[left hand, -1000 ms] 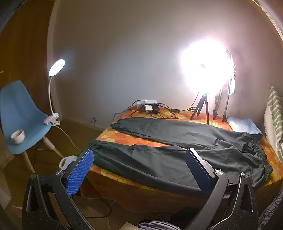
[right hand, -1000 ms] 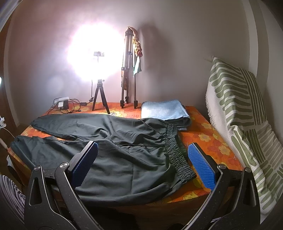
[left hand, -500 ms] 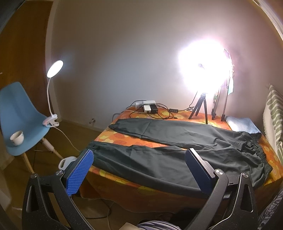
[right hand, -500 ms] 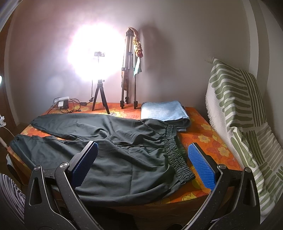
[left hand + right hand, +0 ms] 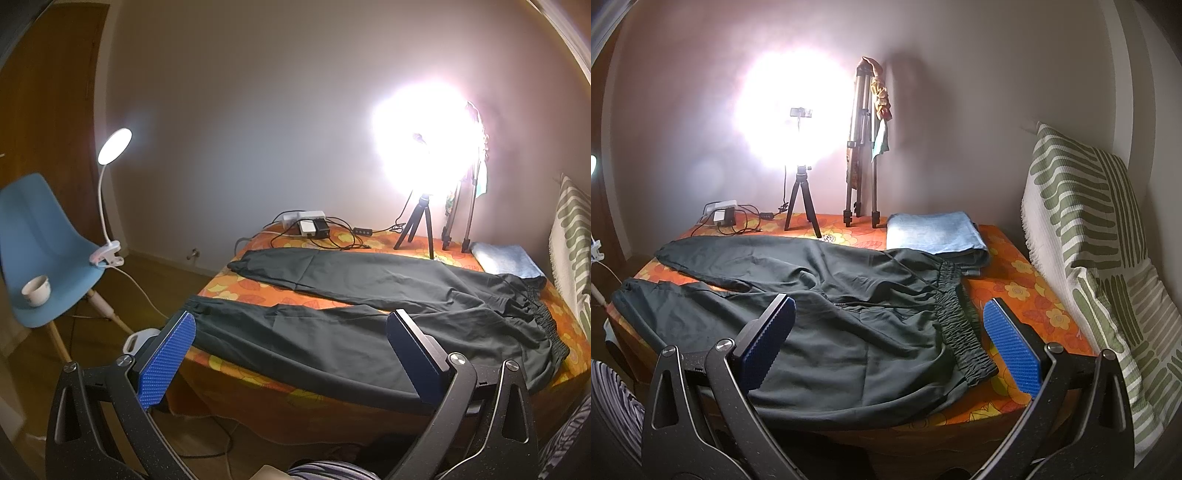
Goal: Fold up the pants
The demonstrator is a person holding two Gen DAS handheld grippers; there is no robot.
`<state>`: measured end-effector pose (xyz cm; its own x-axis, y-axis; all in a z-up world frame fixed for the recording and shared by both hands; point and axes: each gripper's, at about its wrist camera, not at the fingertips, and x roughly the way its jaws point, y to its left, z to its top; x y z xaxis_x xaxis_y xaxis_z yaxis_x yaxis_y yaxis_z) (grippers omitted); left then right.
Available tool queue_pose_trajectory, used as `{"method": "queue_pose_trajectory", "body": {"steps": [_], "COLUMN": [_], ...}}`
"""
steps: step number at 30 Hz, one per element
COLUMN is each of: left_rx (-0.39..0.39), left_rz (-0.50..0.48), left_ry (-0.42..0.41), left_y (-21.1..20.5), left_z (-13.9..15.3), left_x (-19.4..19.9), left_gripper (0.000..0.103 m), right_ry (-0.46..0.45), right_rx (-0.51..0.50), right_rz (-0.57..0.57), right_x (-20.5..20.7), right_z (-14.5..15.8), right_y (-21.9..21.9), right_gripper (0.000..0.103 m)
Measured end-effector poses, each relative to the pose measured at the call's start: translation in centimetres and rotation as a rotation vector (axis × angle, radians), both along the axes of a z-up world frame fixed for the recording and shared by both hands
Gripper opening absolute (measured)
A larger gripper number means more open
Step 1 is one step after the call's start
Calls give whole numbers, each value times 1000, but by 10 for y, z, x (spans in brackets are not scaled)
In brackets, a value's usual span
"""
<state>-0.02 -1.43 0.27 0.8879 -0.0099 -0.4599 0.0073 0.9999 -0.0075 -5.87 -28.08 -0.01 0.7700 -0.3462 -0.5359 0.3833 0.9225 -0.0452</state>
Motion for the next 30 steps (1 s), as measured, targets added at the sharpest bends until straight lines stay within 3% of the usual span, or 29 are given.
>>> {"method": "queue_pose_trajectory", "body": {"steps": [30], "left_rx": [34], "left_rz": [13], "left_ry": [9], "left_y": [7], "left_z": [-6], "left_x": [14], "left_gripper": [103], "right_ry": [12], "right_rx": [-5], "right_rz": [41], "right_x": [14], "right_z": [-5], "right_y": [4], "right_gripper": [103]}}
